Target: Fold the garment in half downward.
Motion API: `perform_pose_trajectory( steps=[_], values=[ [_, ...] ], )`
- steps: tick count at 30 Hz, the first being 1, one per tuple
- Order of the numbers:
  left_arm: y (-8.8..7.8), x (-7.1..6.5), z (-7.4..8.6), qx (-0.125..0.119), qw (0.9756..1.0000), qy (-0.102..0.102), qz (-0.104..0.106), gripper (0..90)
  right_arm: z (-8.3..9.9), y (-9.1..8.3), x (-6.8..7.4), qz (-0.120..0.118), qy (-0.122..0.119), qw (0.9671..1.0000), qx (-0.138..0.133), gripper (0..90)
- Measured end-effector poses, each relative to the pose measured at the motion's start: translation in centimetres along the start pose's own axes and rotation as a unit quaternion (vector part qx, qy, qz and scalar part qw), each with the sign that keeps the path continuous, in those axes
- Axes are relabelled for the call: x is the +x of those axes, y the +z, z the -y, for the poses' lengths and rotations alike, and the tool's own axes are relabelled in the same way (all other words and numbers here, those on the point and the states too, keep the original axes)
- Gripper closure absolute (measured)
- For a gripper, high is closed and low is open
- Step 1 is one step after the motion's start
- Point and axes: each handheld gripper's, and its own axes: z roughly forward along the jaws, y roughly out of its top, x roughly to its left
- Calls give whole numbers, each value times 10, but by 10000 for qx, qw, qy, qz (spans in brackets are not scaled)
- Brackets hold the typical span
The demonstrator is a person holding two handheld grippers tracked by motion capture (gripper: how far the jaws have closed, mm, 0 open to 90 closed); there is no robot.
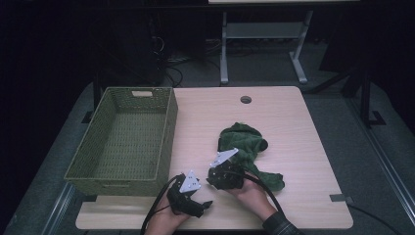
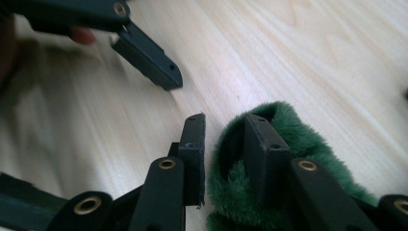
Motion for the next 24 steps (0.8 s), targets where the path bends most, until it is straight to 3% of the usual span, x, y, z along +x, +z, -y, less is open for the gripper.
perform_pose_trajectory(
  steps=[6,9,13,14,17,24],
  values=[
    [0,0,0,1,10000,6,1,127,4,2,5,190,-23,9998,-73,810],
    [0,0,0,1,10000,4,3,127,5,0,9,79,-93,9999,-24,858],
    [0,0,0,10,10000,12,-7,127,6,-4,12,-134,-39,9998,-159,858],
    [0,0,0,9,10000,11,-8,127,4,-12,12,-198,-34,9992,-332,857],
    [0,1,0,25,10000,32,-14,127,3,-21,8,-250,7,9985,-492,854],
    [1,0,0,-9,10000,-20,-3,127,6,-57,-7,-251,403,9939,-994,850]
  ],
)
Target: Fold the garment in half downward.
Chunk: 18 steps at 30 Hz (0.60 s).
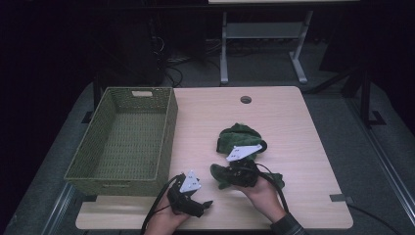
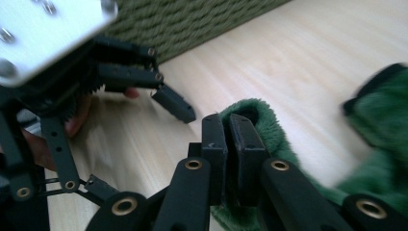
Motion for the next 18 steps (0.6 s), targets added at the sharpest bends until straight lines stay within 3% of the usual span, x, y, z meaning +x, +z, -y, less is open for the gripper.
perform_pose_trajectory(
  steps=[6,11,18],
  values=[
    [0,0,0,-6,10000,-7,-2,127,2,-25,-13,223,139,9993,-283,849],
    [0,0,0,21,10000,25,-6,127,12,-42,-25,432,377,9978,-342,846],
    [0,0,0,9,10000,11,-9,127,26,-50,-35,583,575,9962,-289,837]
  ],
)
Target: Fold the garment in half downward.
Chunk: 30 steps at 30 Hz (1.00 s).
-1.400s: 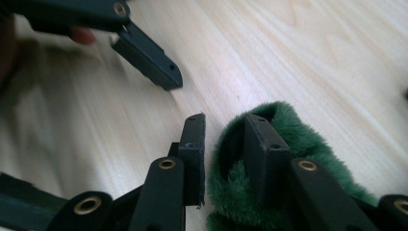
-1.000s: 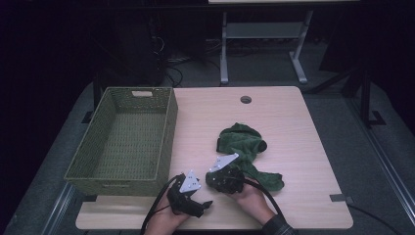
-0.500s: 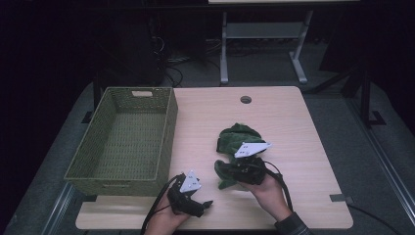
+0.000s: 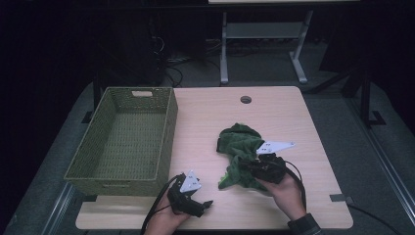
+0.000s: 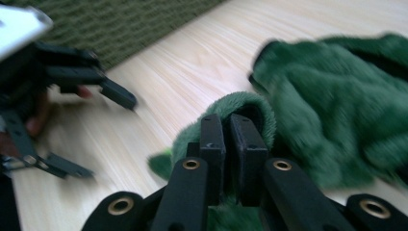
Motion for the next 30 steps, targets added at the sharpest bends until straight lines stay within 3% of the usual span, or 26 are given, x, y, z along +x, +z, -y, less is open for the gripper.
perform_pose_trajectory(
  steps=[8,13,16,22,30],
  values=[
    [0,0,0,8,10000,-10,11,127,19,-10,-18,443,160,9986,233,757],
    [0,0,0,11,10000,10,-3,127,15,-24,-22,580,201,9981,4,755],
    [0,0,0,-10,10000,-17,-3,128,8,-27,-19,521,145,9985,-127,767],
    [0,0,0,10,10000,-4,-6,127,10,-4,-22,423,216,9988,104,748],
    [0,0,0,10,10000,-20,0,127,21,26,-20,358,173,9968,700,753]
  ],
)
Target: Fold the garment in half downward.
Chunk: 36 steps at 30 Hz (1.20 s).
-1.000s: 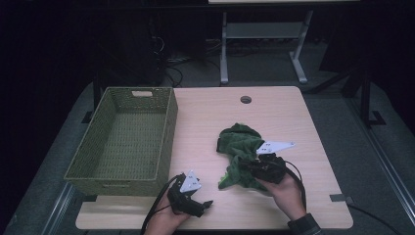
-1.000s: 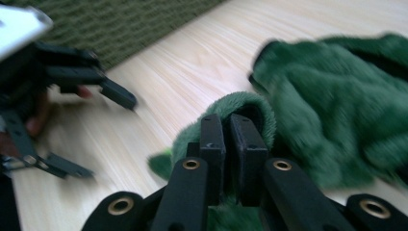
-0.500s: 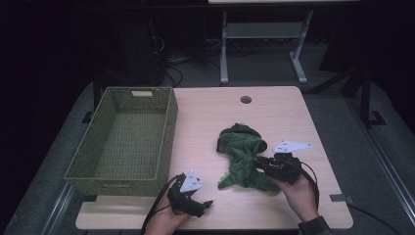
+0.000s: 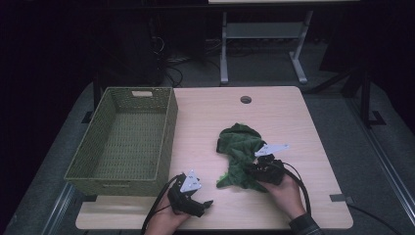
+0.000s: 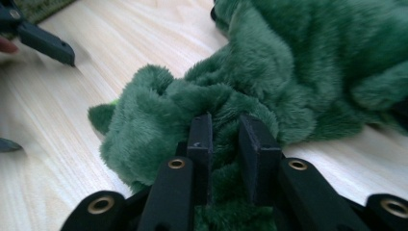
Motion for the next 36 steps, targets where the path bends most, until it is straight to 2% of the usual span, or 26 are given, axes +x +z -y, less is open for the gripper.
perform_pose_trajectory(
  steps=[3,6,12,16,20,26,36],
  values=[
    [0,0,0,2,10000,2,1,127,1,8,2,16,-89,9999,99,766],
    [0,0,0,0,10000,1,0,127,1,10,3,21,-79,9999,100,768],
    [0,0,0,0,10000,14,-6,127,-1,-14,0,117,-77,9997,-203,758],
    [0,0,0,2,10000,17,-7,127,4,-32,-4,198,-74,9993,-302,765],
    [0,0,0,1,10000,-1,2,128,16,-48,-10,253,14,9988,-423,770],
    [0,0,0,0,10000,-6,0,127,43,-69,-22,481,206,9979,-382,769],
    [0,0,0,-1,10000,-8,-2,127,74,-94,-28,779,218,9959,-408,761]
  ],
)
